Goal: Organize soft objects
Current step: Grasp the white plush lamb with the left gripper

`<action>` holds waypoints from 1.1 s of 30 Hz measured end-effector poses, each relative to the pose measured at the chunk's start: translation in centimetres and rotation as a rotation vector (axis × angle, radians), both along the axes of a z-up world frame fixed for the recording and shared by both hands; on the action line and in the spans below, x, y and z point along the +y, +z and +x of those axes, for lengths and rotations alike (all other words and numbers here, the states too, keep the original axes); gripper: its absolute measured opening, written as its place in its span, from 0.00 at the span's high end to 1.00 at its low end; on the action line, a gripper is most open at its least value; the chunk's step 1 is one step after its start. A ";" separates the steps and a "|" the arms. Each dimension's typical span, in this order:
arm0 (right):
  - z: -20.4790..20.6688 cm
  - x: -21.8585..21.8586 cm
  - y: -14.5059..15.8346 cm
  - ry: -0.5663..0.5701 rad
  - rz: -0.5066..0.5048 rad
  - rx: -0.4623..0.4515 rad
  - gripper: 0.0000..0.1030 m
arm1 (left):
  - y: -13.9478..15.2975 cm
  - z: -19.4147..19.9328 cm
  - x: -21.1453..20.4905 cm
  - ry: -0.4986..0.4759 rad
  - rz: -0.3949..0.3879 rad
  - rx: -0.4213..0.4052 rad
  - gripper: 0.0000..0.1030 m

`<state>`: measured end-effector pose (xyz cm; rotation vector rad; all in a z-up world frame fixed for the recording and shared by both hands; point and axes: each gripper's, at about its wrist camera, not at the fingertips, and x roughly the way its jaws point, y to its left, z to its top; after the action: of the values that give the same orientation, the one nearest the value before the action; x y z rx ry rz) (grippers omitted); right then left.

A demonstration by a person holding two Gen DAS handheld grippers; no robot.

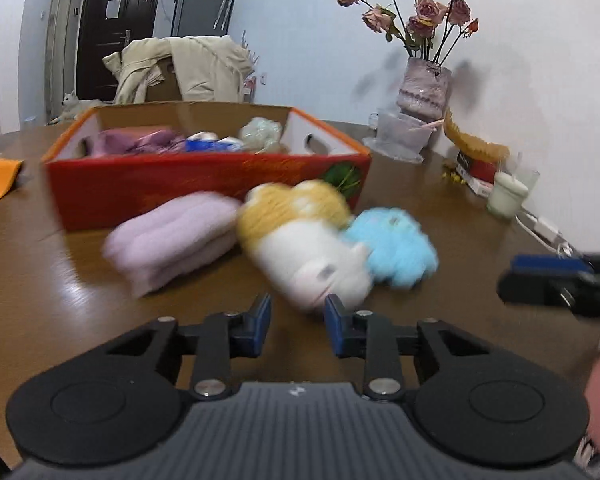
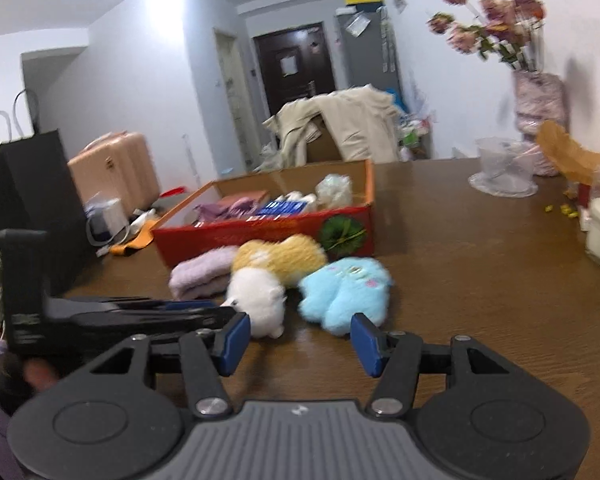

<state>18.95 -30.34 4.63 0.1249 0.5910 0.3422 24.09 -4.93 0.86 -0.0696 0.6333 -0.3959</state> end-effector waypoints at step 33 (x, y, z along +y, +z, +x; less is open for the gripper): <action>6.3 3.1 -3.9 0.148 0.106 -0.028 0.47 | -1.5 2.2 4.9 0.095 -0.234 0.112 0.35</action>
<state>25.29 -27.21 0.73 0.1783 0.5561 0.5183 26.29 -0.07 -0.60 -0.3456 0.6894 -0.3749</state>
